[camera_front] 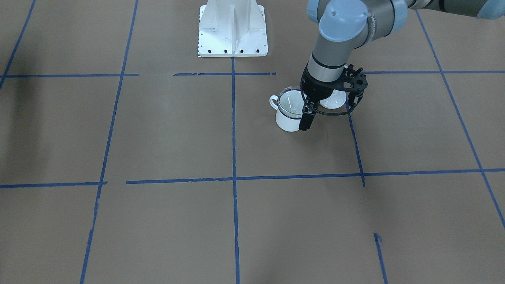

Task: Remove funnel from cup
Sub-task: 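Move the left gripper over the mug and grasp the glass funnel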

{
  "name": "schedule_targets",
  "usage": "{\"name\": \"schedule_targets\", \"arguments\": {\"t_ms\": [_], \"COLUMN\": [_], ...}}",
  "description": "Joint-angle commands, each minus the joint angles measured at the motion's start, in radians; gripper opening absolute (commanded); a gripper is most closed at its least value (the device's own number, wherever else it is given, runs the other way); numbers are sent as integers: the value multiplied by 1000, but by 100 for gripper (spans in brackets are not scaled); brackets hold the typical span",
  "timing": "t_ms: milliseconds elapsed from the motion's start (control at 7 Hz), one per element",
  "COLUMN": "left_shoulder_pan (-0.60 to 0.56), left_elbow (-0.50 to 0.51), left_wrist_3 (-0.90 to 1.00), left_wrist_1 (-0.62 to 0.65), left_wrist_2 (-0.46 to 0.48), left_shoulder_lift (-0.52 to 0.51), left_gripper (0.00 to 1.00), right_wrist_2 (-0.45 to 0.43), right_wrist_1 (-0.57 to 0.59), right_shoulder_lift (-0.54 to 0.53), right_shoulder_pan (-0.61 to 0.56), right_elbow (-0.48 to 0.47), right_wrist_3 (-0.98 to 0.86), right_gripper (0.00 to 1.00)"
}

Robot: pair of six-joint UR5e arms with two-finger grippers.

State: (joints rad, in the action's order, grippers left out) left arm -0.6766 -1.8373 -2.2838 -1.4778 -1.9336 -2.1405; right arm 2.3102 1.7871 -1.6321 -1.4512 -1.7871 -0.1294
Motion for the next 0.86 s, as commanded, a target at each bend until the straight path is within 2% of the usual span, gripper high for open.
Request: {"name": "schedule_targets", "arguments": {"t_ms": [0, 286, 429, 571, 714], "left_shoulder_pan": [32, 55, 64, 81, 83], "left_elbow": [-5, 1, 1, 6, 0], "left_wrist_3": [-26, -43, -51, -66, -74], "left_wrist_1": [31, 31, 30, 30, 30], "left_wrist_2": [38, 38, 38, 38, 38], "left_shoulder_lift": [-9, -9, -10, -9, -10], "left_gripper": [93, 90, 85, 78, 61], "right_wrist_2": [0, 0, 0, 0, 0], "right_wrist_1": [0, 0, 0, 0, 0], "right_shoulder_lift": [0, 0, 0, 0, 0], "right_shoulder_pan": [0, 0, 0, 0, 0], "right_elbow": [0, 0, 0, 0, 0], "right_wrist_3": [1, -1, 1, -1, 1], "right_gripper": [100, 100, 100, 100, 100]}}
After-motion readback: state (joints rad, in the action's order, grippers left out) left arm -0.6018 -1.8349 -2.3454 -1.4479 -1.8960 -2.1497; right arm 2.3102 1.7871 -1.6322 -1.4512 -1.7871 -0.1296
